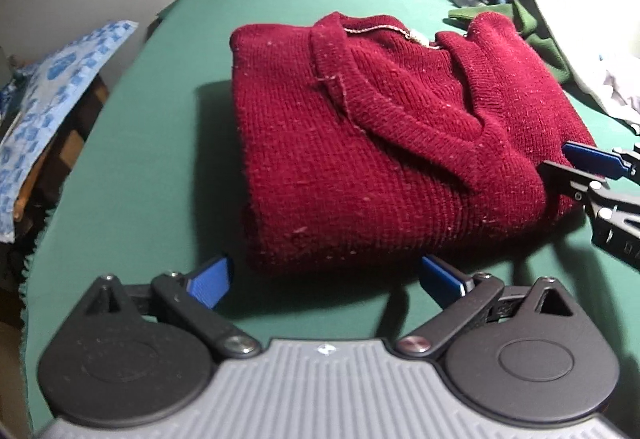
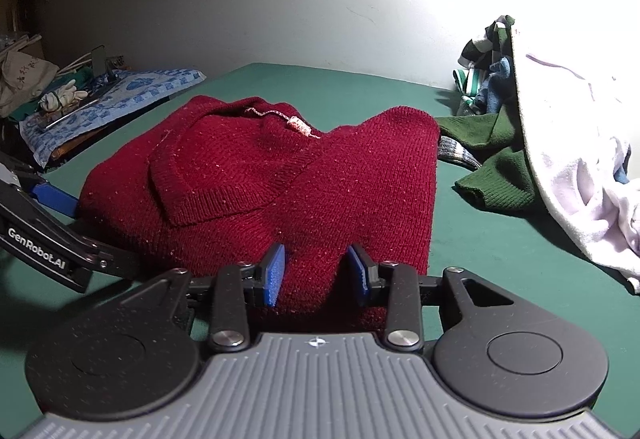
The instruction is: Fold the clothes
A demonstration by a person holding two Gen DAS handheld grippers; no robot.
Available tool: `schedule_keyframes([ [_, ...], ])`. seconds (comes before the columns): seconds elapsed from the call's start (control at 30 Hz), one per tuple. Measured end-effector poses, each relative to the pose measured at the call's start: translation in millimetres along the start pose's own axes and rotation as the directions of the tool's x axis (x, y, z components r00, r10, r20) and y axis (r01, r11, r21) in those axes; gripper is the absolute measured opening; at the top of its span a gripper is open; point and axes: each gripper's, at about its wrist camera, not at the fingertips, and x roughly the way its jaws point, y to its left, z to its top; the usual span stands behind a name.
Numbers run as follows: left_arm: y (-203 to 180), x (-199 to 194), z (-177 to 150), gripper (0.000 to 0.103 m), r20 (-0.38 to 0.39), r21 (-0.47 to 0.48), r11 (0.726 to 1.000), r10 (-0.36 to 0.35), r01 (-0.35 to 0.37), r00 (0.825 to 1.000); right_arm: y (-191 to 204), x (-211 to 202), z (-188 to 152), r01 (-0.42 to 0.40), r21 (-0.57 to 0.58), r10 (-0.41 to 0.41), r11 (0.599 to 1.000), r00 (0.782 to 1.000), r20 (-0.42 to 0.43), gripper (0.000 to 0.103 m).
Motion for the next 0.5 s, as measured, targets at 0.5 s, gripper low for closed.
schedule_keyframes([
  [0.5,52,0,23,0.1,0.005,-0.053,0.969,-0.243,0.243,0.97,-73,-22,17,0.062,0.464,-0.025,0.883,0.996,-0.084,0.059],
])
